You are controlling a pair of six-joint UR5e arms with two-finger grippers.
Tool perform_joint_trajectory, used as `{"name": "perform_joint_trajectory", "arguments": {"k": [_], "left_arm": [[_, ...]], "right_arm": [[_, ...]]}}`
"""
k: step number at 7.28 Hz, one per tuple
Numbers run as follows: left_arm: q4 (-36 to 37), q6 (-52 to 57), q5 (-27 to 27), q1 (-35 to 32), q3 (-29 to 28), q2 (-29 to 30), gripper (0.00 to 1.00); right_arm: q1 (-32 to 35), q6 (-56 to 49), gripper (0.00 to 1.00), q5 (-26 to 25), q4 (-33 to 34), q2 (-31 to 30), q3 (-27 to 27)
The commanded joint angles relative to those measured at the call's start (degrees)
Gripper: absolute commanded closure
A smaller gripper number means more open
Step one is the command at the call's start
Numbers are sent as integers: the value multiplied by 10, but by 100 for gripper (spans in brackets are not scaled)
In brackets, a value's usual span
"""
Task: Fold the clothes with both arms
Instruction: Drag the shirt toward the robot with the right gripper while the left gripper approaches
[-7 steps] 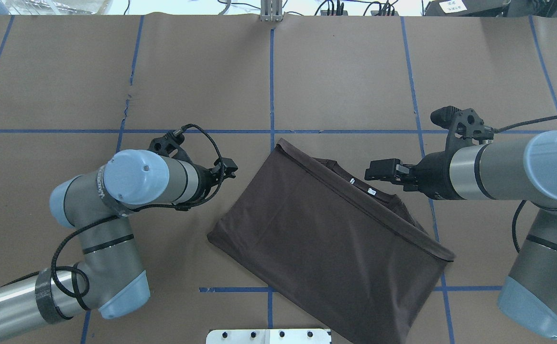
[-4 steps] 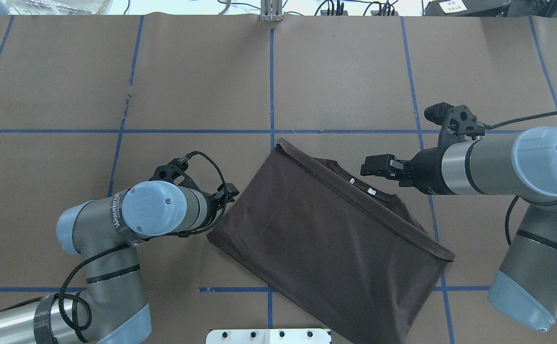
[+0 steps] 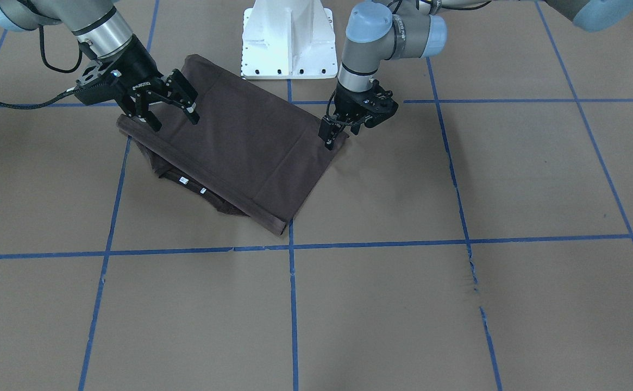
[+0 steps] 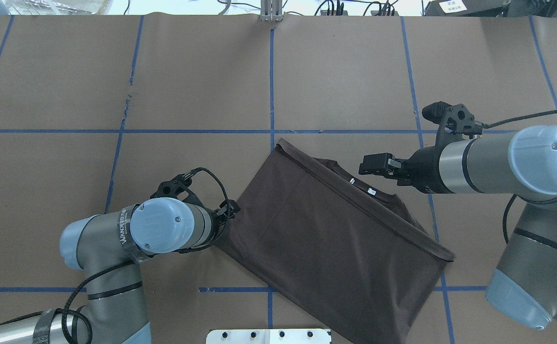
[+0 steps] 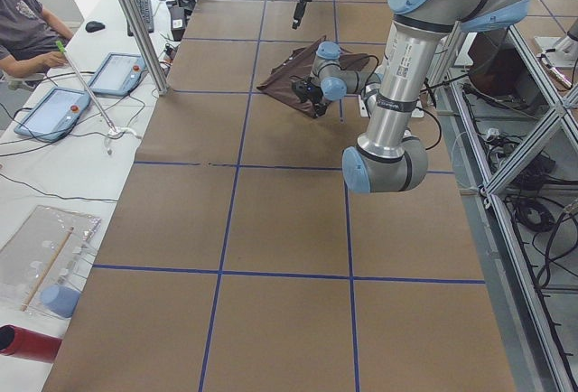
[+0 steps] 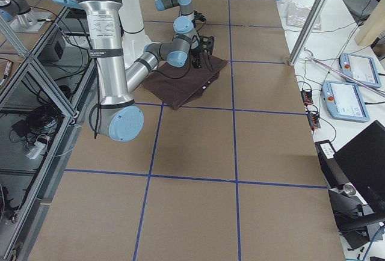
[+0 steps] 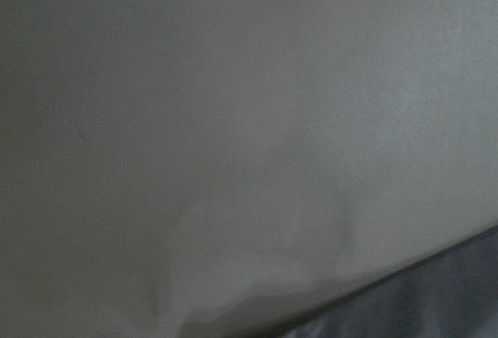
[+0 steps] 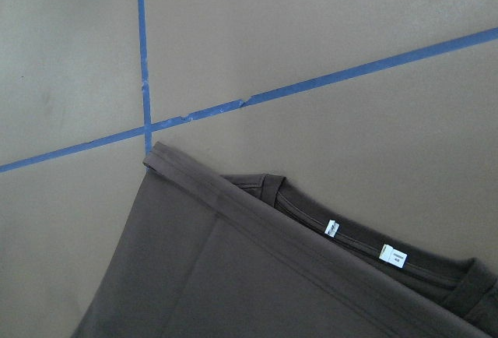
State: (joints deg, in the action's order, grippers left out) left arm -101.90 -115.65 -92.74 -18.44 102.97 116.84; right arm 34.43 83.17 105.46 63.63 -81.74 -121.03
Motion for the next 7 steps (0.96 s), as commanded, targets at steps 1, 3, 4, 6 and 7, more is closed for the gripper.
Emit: {"name": "perform_joint_trajectory", "arguments": {"k": [1, 3, 4, 6, 7], "left_arm": [[0, 0, 0, 3, -2, 0, 14], [0, 0, -1, 3, -1, 0, 60], [0, 2, -2, 3, -1, 0, 74], [0, 6, -2, 3, 6, 0, 100], [0, 9, -4, 2, 7, -1, 100]], "right_arm": [[0, 1, 0, 1, 0, 0, 0], [1, 0, 0, 1, 0, -1, -1], [2, 0, 0, 1, 0, -1, -1], [3, 0, 0, 0, 0, -2, -1], [4, 0, 0, 0, 0, -3, 0]]}}
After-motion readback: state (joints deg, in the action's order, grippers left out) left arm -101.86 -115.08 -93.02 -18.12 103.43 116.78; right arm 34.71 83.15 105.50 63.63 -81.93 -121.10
